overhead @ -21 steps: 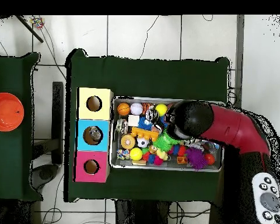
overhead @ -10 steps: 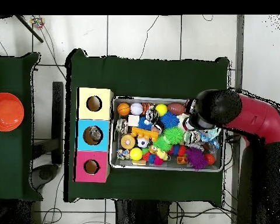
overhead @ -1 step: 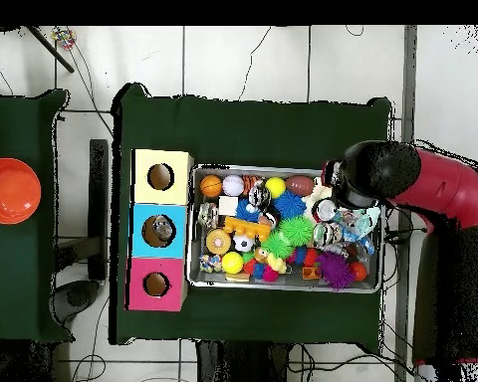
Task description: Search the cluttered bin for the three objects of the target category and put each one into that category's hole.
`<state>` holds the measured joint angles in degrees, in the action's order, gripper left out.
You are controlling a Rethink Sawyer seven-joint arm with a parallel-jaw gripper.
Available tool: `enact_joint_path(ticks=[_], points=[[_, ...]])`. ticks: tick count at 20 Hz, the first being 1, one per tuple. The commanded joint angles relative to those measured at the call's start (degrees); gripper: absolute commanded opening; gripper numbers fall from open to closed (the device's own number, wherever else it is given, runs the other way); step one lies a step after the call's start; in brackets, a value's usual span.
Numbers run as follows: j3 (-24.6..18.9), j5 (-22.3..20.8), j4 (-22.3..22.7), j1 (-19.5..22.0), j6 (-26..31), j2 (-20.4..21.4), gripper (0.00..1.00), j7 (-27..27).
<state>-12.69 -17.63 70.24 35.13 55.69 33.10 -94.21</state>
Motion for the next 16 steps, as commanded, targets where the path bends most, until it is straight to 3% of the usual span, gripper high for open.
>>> enact_joint_path(ticks=[1,8,16], points=[[-6.7,-3.9,-3.9,2.2,6.4,-4.1,1.00,19.6],[-7.9,-5.1,-2.6,3.3,4.5,-4.0,1.00,18.8],[-8.0,-8.6,-5.3,4.9,8.0,-3.8,1.00,22.4]])
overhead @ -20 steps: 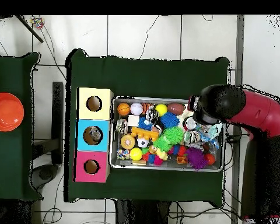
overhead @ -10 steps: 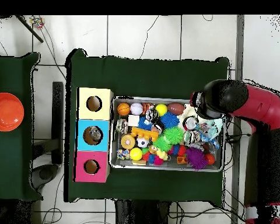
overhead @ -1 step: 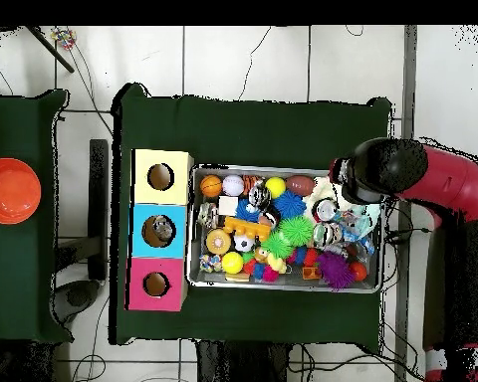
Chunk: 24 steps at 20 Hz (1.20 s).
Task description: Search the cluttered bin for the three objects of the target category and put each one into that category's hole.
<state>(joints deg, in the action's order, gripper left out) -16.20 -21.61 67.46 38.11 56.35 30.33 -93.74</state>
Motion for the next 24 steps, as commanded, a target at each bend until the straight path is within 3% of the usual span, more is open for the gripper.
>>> enact_joint_path(ticks=[1,10,17,24], points=[[-4.6,-4.9,-2.4,2.1,7.5,-0.9,1.00,22.2],[-4.9,-5.7,4.0,4.3,4.4,1.3,1.00,20.2],[-5.2,-3.3,8.1,6.5,5.9,2.1,1.00,17.3],[-6.4,-2.1,14.3,8.2,1.4,4.8,1.00,14.1]])
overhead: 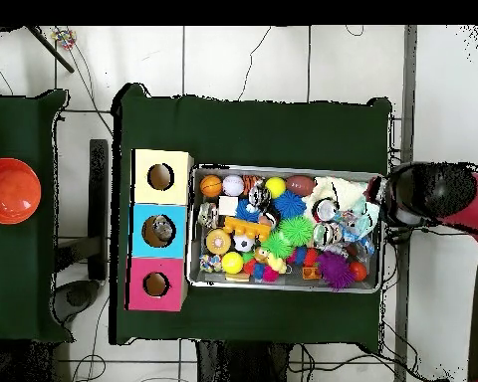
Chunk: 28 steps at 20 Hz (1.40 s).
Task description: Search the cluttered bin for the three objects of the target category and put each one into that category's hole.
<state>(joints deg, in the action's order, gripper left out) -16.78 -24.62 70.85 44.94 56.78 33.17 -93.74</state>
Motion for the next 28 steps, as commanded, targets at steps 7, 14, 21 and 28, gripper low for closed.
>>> enact_joint_path(ticks=[7,14,21,28], points=[[-6.7,1.3,13.5,1.2,-0.6,1.9,1.00,10.4],[-8.7,1.7,16.5,2.4,-4.6,1.7,1.00,9.3],[-11.0,-0.8,17.1,4.6,-9.7,0.9,1.00,10.1],[-13.3,-2.3,17.1,7.2,-13.0,-0.7,1.00,12.2]])
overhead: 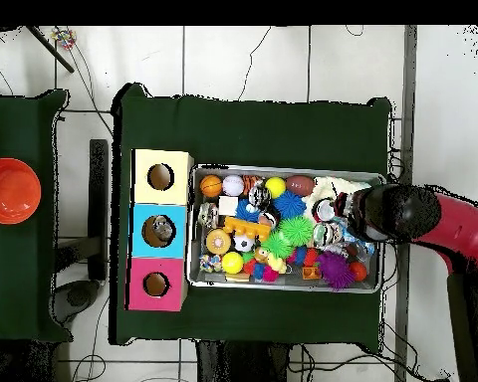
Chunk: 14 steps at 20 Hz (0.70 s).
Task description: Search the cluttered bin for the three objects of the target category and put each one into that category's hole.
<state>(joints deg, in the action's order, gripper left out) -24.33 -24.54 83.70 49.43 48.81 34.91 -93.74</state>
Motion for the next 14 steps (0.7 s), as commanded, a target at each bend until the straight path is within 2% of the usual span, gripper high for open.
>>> enact_joint_path(ticks=[1,6,14], points=[[-5.9,-2.8,3.9,2.8,-5.3,-2.5,1.00,12.5],[-7.7,-3.5,3.5,4.1,-5.0,-3.5,1.00,14.5],[-5.1,-7.3,3.7,3.0,-6.2,-2.4,1.00,10.1]])
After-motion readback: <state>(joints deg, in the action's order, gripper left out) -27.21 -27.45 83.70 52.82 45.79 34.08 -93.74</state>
